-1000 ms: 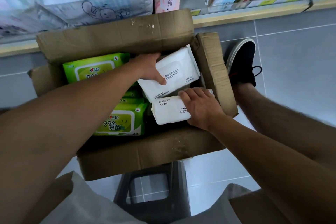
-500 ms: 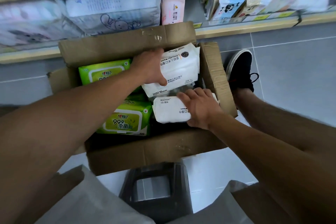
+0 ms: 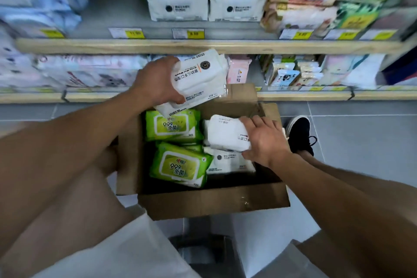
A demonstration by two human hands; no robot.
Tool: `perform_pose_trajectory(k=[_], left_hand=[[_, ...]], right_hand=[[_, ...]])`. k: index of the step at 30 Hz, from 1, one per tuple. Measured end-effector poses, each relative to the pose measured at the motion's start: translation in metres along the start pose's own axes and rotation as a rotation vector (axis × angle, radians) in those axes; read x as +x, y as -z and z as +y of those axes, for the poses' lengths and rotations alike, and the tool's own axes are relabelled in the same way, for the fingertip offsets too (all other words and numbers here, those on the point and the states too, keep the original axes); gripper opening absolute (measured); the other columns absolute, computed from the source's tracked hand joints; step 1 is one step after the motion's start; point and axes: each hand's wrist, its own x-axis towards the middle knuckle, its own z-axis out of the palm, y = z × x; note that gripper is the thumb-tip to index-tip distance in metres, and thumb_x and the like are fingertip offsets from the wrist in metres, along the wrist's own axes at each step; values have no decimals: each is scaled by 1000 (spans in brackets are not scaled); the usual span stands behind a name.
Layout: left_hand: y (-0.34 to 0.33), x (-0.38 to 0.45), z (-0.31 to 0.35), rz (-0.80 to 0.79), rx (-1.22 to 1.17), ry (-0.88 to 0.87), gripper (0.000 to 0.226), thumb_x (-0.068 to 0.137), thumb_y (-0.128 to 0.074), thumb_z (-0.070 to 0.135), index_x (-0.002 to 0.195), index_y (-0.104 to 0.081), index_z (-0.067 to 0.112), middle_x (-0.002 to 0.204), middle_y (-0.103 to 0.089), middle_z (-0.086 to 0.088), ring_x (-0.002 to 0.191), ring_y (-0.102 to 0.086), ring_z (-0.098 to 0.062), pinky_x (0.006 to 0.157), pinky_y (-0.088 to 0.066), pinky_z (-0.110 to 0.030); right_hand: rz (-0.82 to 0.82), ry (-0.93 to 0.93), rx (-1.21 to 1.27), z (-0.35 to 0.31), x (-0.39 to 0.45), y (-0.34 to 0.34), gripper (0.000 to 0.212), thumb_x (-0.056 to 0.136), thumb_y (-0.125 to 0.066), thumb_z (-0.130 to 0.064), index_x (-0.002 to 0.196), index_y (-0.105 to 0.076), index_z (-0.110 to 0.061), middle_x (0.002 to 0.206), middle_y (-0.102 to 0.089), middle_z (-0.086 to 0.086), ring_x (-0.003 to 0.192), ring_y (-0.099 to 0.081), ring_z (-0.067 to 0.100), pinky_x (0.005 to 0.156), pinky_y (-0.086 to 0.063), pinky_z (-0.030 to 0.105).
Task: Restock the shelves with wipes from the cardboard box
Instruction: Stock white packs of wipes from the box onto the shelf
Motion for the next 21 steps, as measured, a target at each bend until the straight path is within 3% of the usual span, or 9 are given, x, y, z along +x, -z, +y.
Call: perform_pose_trajectory(k=[13, 21], left_hand=[[57, 13, -36, 207, -201, 130, 92, 43, -92, 30, 124, -49, 18, 115, -62, -7, 103, -57, -27, 85, -47, -35], [66, 48, -42, 266, -261, 198, 93, 45, -92, 31, 125, -48, 17, 118, -61, -7, 106, -56, -27, 87, -46, -36]], right_hand=[[248, -135, 17, -6, 62, 94, 89, 68, -74, -44, 142, -31, -20, 132, -46, 6, 121, -39, 33, 99, -32, 45], [495, -134, -35, 20, 134, 148, 90, 62, -80, -36, 139, -38, -15, 131, -50, 12, 115, -46, 42, 100, -31, 50]])
